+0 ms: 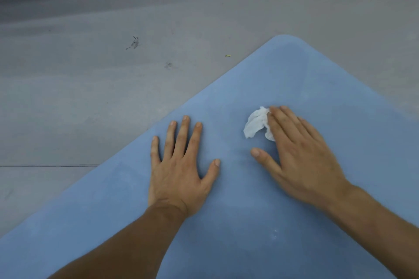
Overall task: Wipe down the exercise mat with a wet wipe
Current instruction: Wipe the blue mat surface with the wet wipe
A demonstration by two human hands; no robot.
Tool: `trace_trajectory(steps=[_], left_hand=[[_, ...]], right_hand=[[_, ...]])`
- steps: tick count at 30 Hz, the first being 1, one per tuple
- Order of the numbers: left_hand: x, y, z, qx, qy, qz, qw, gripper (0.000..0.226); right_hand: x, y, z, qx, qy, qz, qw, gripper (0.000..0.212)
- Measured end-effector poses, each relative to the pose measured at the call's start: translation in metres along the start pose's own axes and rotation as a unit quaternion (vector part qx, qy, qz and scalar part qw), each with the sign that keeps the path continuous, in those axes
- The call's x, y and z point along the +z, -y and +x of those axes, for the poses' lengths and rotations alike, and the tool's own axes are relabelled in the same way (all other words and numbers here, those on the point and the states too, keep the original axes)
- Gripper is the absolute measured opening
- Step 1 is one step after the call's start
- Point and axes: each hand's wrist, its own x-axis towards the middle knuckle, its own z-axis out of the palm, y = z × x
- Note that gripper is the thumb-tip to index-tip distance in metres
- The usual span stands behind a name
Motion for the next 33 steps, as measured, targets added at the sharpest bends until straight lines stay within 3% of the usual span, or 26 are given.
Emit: trace_trajectory(steps=[4,7,11,15,26,33], left_hand=[[0.0,0.0,0.0,0.001,0.0,0.002,1.0,0.082],[0.0,0.001,-0.001,0.001,-0.001,0.002,1.0,0.082],[0.0,0.001,0.0,0.001,-0.004,-0.002,1.0,0.082],[0.001,0.001,-0.001,0.0,-0.007,-0.004,1.0,0.082],[0.001,0.001,0.0,0.0,-0.009,-0.001,1.0,0.082],[0.003,0.001,0.0,0.002,-0.014,-0.004,1.0,0.081]], right_hand=[[0.006,0.026,-0.016,-0.047,0.014,0.052,0.997,0.088],[0.006,0.027,-0.028,-0.063,0.018,0.013,0.998,0.086],[-0.003,0.011,-0.018,-0.018,0.016,-0.051,0.998,0.086],[-0.005,0.017,-0.003,0.016,0.029,-0.033,0.999,0.09],[-0.01,0.015,-0.04,0.026,0.056,-0.01,0.998,0.091],[-0.01,0.021,0.0,0.038,0.06,-0.018,0.997,0.099]])
